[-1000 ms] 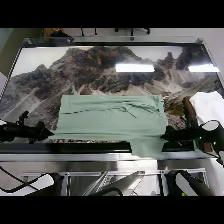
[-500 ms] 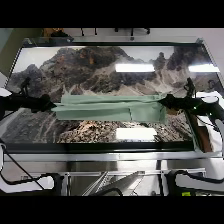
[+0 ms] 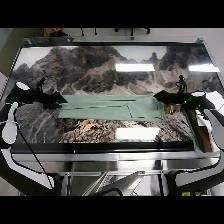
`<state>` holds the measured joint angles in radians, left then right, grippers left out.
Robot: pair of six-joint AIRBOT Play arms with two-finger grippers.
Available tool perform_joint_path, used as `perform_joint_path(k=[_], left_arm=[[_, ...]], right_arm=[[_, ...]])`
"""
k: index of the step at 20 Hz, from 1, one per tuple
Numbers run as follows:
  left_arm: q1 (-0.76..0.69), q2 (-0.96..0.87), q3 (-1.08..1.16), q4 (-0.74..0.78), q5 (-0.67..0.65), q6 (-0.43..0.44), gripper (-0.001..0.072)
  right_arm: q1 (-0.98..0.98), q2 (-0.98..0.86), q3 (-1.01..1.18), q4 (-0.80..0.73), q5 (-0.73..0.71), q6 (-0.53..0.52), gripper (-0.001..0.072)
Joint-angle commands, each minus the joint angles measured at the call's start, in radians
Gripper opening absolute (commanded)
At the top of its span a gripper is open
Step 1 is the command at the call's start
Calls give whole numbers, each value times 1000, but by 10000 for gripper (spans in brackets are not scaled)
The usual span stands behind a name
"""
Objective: Fold the shirts.
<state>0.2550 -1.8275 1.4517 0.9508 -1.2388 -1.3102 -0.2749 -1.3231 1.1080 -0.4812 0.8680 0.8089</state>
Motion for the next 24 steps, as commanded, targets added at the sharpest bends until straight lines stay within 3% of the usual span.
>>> perform_joint_path(k=[1,2,3,9,15,16,19,20,21,22,24], left_arm=[[-3,-32,78,0,-87,-1,701],[-3,-32,109,-1,-125,-2,701],[-3,-32,145,-1,-163,-12,701],[-8,-32,293,-11,-301,-88,701],[-93,-32,322,-11,-299,-94,700],[-120,-32,322,-12,-285,-94,700],[-212,-32,322,-11,-241,-94,671],[-250,-32,322,-11,-225,-94,426],[-288,-32,322,-10,-206,-93,129],[-323,-32,320,-11,-172,-93,14],[-418,-33,292,-11,-77,-93,14]], right_arm=[[-66,26,45,-80,108,-14,539],[-92,34,51,-121,132,18,653],[-113,36,51,-148,144,46,693],[-156,-71,51,-163,281,59,693],[-68,-157,51,-124,270,20,691],[-48,-160,51,-111,246,12,600],[-19,-159,83,-104,237,1,88],[-18,-157,112,-102,266,-1,19],[-18,-146,144,-101,298,8,19],[-18,-130,178,-101,327,27,19],[-18,-71,250,-102,384,79,18]])
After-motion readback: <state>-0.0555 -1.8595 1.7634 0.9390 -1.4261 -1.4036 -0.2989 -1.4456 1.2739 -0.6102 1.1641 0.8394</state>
